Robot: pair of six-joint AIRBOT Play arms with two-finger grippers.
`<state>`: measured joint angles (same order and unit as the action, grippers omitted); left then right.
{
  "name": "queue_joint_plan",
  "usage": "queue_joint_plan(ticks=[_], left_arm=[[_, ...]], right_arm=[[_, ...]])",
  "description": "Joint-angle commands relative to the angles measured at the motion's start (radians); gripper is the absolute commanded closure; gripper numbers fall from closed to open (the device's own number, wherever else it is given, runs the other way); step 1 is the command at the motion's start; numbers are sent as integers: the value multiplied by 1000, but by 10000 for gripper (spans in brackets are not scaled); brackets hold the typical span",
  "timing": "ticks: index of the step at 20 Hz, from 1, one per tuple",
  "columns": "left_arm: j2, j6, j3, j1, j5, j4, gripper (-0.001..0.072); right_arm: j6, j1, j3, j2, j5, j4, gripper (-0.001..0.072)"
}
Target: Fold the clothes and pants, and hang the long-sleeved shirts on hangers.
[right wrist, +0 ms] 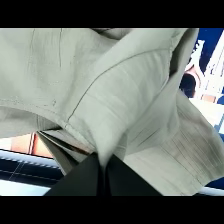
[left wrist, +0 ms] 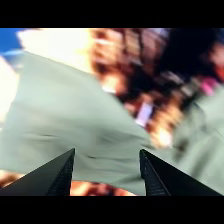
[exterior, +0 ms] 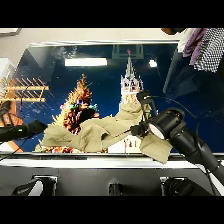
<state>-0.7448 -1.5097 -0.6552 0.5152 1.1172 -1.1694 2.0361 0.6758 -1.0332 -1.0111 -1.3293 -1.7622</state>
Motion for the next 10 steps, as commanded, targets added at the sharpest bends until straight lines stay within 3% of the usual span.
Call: queue_joint_plan(ticks=[1,6,10], left_arm=[[21,-84,-1,201,6,-56,191],[-70,-74,-56,439,-10,-65,166],[-181,53,-161,443,-39,-65,166]], right_arm=[[11,1,-6,13,-29,9,681],[11,1,-6,13,-31,33,681],[11,1,-6,13,-8,33,681]])
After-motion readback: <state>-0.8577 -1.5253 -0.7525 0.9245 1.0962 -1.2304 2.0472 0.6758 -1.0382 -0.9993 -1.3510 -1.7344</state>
